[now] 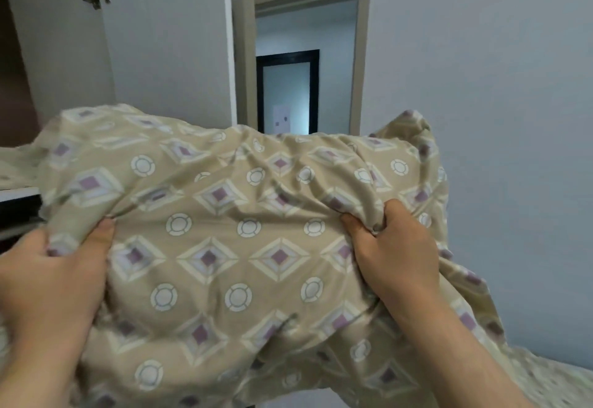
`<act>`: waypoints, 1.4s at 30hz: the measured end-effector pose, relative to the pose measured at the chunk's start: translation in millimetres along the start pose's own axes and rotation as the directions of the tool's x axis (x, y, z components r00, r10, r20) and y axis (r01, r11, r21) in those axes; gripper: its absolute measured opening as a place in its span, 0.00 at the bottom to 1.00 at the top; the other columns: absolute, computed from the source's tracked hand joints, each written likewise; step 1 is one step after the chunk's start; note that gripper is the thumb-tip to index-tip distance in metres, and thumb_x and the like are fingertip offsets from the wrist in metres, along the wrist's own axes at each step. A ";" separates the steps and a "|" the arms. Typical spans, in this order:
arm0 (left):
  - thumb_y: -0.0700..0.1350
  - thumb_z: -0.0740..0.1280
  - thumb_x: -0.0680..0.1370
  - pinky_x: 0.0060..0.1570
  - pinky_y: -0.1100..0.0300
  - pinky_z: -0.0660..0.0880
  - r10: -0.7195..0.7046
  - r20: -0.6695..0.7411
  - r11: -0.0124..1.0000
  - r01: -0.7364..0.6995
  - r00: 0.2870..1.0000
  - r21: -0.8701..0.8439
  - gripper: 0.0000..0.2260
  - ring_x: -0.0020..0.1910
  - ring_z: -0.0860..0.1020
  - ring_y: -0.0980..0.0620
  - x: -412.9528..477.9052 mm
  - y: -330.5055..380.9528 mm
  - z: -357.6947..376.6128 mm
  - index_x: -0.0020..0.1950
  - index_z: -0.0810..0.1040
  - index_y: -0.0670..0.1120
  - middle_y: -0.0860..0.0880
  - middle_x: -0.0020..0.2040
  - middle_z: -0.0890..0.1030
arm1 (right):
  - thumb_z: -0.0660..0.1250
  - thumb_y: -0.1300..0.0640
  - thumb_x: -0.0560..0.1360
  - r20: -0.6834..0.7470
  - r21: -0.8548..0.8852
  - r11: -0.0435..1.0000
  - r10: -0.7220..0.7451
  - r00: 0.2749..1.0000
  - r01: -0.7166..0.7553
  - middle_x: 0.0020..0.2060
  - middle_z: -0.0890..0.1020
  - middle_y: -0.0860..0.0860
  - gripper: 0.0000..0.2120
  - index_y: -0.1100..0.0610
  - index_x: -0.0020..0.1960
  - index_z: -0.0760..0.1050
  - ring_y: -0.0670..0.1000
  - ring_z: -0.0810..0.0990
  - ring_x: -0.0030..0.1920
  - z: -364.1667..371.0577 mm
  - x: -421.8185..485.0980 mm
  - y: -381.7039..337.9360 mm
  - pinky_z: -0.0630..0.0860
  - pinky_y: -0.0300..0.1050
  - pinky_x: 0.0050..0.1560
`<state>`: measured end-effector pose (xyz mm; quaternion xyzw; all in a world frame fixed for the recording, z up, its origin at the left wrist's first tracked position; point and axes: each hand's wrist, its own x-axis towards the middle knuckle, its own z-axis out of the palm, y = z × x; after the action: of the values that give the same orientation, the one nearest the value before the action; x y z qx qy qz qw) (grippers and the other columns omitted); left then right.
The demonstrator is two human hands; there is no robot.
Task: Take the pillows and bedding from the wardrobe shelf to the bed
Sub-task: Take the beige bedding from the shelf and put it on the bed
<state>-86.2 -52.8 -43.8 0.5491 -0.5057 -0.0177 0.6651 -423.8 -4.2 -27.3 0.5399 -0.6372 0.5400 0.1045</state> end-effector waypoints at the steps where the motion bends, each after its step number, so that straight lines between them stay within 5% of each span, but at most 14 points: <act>1: 0.64 0.66 0.70 0.38 0.55 0.73 0.022 0.042 0.998 -0.019 0.999 -0.057 0.06 0.34 0.74 0.51 -18.1 20.2 15.5 0.40 0.76 0.64 0.53 0.36 0.75 | 0.64 0.35 0.71 -0.031 -0.036 0.999 0.019 0.999 -0.021 0.33 0.75 0.46 0.20 0.52 0.39 0.66 0.51 0.73 0.35 -23.4 -4.2 15.9 0.68 0.49 0.37; 4: 0.68 0.66 0.68 0.44 0.43 0.77 0.037 0.067 0.990 -0.027 0.997 -0.138 0.21 0.39 0.78 0.41 -63.9 54.6 66.8 0.40 0.77 0.49 0.44 0.39 0.80 | 0.65 0.35 0.71 -0.131 -0.137 0.986 0.082 0.988 -0.100 0.33 0.75 0.47 0.21 0.53 0.38 0.67 0.53 0.73 0.36 -95.2 -14.8 57.4 0.69 0.51 0.38; 7: 0.64 0.67 0.68 0.38 0.44 0.76 0.091 0.171 0.974 -0.052 0.981 -0.222 0.26 0.36 0.76 0.38 -106.7 100.7 122.4 0.38 0.74 0.40 0.40 0.34 0.78 | 0.66 0.37 0.71 -0.257 -0.251 0.949 0.126 0.958 -0.192 0.33 0.74 0.47 0.20 0.53 0.38 0.66 0.55 0.72 0.36 -171.7 -26.5 94.6 0.66 0.50 0.37; 16: 0.55 0.71 0.73 0.34 0.52 0.68 0.259 0.456 0.846 0.028 0.851 -0.533 0.20 0.34 0.73 0.40 -237.0 241.1 244.4 0.37 0.72 0.38 0.43 0.32 0.75 | 0.66 0.38 0.72 -0.573 -0.442 0.756 0.176 0.800 -0.483 0.34 0.75 0.51 0.20 0.55 0.40 0.68 0.58 0.72 0.37 -340.5 -76.2 151.7 0.66 0.51 0.38; 24: 0.58 0.69 0.71 0.31 0.53 0.65 0.443 0.613 0.697 0.178 0.654 -0.694 0.22 0.31 0.70 0.40 -352.6 340.4 332.6 0.31 0.67 0.41 0.44 0.27 0.72 | 0.66 0.38 0.71 -0.798 -0.472 0.489 0.117 0.592 -0.734 0.34 0.75 0.52 0.21 0.56 0.41 0.69 0.58 0.71 0.37 -426.7 -120.8 171.9 0.67 0.51 0.38; 32: 0.55 0.70 0.74 0.29 0.53 0.62 0.593 0.681 0.594 0.338 0.430 -0.730 0.23 0.30 0.69 0.40 -467.5 410.1 344.3 0.31 0.67 0.39 0.43 0.28 0.71 | 0.66 0.36 0.71 -0.921 -0.366 0.230 0.051 0.387 -0.902 0.33 0.73 0.48 0.21 0.54 0.40 0.68 0.57 0.70 0.37 -475.2 -183.3 162.5 0.67 0.51 0.38; 42: 0.57 0.69 0.73 0.30 0.53 0.63 0.716 0.678 0.537 0.489 0.166 -0.688 0.23 0.29 0.69 0.42 -586.9 475.2 249.8 0.31 0.66 0.41 0.44 0.28 0.71 | 0.62 0.31 0.71 -0.979 -0.191 -0.016 -0.068 0.191 -0.982 0.35 0.74 0.45 0.24 0.53 0.42 0.68 0.55 0.70 0.37 -538.0 -286.1 98.6 0.66 0.50 0.37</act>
<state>-798.2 297.4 -100.2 -0.0432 -0.7722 -0.5368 0.3372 -631.7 574.9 -76.4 -0.3028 -0.8262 0.2200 0.4212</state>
